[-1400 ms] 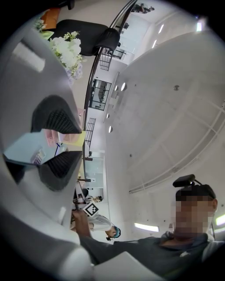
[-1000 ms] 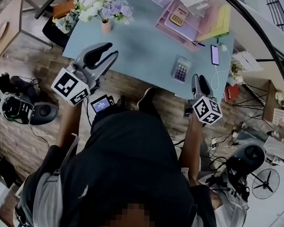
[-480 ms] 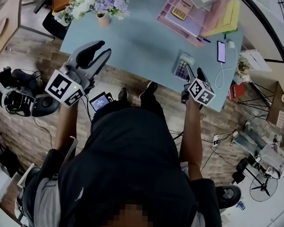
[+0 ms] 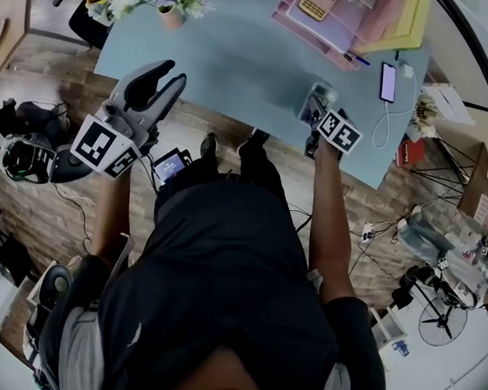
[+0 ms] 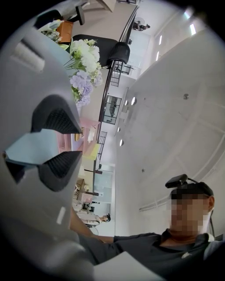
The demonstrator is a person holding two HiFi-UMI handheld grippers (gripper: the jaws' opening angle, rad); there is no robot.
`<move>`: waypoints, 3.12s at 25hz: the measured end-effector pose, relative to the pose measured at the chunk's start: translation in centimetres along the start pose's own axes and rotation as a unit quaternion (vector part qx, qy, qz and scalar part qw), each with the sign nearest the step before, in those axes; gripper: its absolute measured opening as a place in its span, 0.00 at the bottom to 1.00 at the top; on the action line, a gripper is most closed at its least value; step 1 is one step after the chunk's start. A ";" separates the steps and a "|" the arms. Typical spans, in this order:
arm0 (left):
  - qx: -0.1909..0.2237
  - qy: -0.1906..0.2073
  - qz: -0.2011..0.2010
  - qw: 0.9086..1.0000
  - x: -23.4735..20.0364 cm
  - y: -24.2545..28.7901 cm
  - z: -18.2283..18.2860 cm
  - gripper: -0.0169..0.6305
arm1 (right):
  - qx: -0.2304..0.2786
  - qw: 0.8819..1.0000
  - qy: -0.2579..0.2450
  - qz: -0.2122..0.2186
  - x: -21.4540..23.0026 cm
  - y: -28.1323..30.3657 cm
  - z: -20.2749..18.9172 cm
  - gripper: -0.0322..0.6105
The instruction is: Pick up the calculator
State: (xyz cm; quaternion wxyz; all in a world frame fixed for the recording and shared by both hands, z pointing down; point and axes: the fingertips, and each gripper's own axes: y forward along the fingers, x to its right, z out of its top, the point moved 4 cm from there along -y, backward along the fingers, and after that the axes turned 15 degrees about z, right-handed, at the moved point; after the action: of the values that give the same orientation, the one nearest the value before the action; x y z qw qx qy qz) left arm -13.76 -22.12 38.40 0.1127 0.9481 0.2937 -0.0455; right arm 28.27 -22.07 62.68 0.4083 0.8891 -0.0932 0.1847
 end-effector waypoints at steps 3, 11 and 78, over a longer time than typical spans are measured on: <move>-0.006 -0.005 0.006 1.000 0.2 0.4 -0.7 0.27 | -0.020 0.999 0.011 -0.022 1.3 1.4 -0.8 0.78; -0.022 -0.017 0.027 0.999 0.3 0.8 -2.2 0.27 | -0.067 0.996 0.027 -0.054 3.4 4.2 -2.8 0.80; -0.012 -0.018 -0.001 1.000 -1.4 0.0 -1.0 0.27 | 0.189 0.963 0.120 0.148 -8.7 -7.5 8.4 0.79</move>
State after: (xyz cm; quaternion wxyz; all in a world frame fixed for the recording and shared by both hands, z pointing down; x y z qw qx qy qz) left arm -14.84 -22.66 39.63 0.1294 0.9453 0.2934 -0.0591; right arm 24.81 -23.45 48.91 0.2092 0.8975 -0.1378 0.3629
